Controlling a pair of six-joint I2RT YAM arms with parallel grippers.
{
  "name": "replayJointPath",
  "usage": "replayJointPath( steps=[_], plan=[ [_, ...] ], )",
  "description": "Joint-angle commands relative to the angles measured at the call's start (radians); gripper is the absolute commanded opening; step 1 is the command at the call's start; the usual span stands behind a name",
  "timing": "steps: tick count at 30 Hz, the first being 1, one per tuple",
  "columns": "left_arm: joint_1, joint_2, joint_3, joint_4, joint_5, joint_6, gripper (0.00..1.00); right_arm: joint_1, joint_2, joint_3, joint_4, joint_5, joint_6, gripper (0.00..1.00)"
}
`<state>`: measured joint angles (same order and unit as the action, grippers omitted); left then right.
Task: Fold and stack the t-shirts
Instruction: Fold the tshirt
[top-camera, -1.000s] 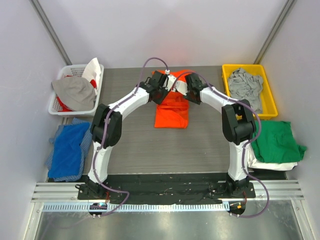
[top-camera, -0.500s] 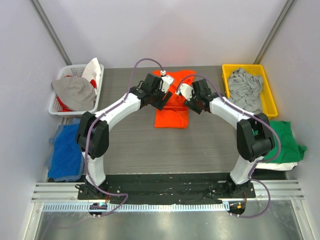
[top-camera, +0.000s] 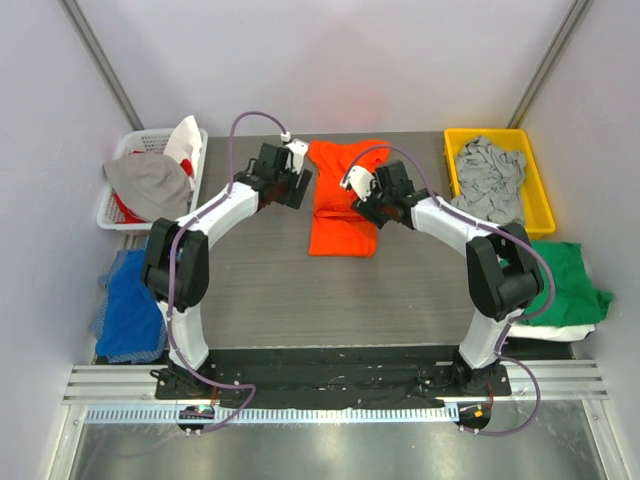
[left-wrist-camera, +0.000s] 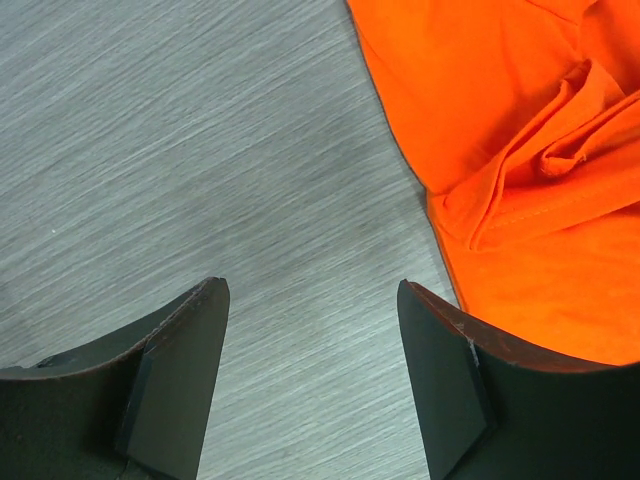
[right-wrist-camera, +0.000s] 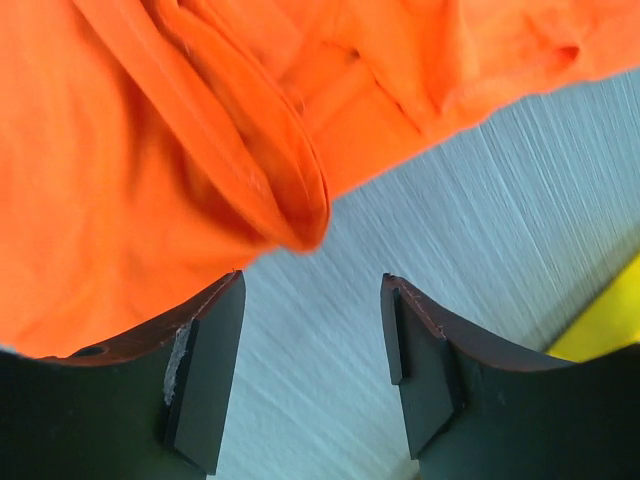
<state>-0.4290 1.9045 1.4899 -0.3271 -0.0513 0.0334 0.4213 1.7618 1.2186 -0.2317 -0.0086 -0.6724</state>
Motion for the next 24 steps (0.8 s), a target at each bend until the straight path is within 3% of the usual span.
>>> replayJointPath(
  steps=[1, 24],
  plan=[
    [0.029, 0.014, 0.003, 0.066, 0.001, 0.002, 0.73, 0.017, 0.059, 0.081, 0.049, -0.03, 0.025, 0.63],
    [0.05, 0.039, 0.001, 0.066, 0.037, 0.002, 0.72, 0.036, 0.214, 0.206, 0.058, 0.004, 0.005, 0.59]
  ],
)
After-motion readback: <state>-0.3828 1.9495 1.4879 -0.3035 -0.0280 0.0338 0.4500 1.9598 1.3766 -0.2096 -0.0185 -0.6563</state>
